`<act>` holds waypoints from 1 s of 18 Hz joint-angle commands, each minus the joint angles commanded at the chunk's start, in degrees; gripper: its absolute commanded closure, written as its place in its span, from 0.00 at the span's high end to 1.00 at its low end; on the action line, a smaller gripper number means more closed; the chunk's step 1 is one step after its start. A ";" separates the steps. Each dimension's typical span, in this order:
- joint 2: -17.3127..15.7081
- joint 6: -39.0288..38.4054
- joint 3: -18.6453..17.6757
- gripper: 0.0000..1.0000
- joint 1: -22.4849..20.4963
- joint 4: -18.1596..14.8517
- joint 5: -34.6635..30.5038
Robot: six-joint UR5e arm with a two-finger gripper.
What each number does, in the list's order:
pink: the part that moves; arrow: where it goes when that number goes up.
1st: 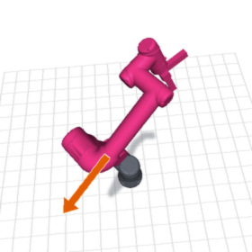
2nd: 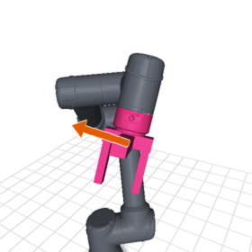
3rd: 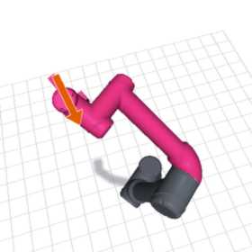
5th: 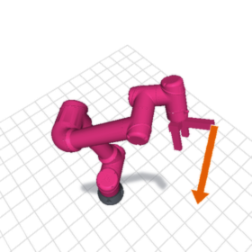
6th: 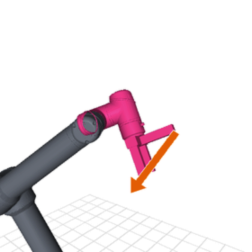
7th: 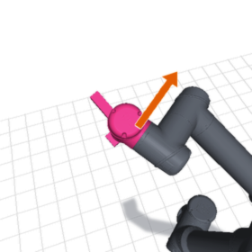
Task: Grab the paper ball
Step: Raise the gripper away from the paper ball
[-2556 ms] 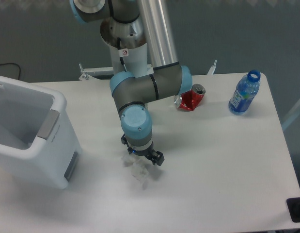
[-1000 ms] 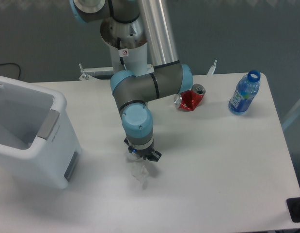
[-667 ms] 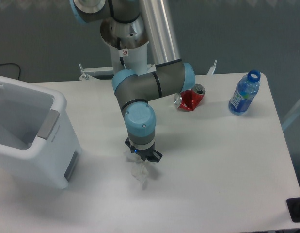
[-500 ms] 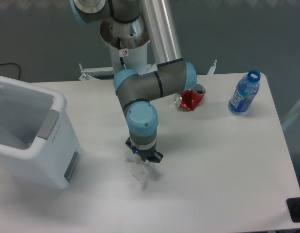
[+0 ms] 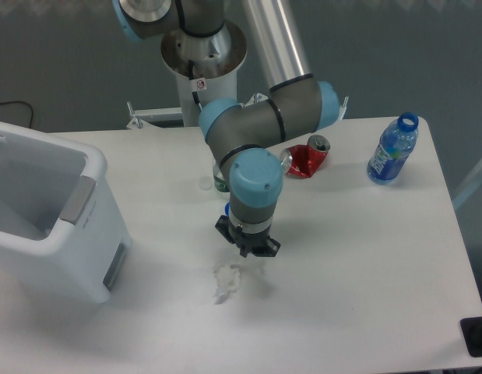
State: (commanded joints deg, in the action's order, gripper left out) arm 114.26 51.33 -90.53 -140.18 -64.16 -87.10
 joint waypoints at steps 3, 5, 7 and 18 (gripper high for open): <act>-0.62 2.19 0.88 0.15 -1.58 -0.09 0.26; -0.71 2.55 1.84 0.14 -2.72 -0.09 1.40; -1.24 2.55 3.25 0.11 -3.25 -0.17 1.76; -0.27 13.08 10.36 0.00 -5.37 -4.20 -2.63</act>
State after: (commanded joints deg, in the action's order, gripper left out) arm 113.99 64.41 -80.17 -145.55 -68.36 -89.73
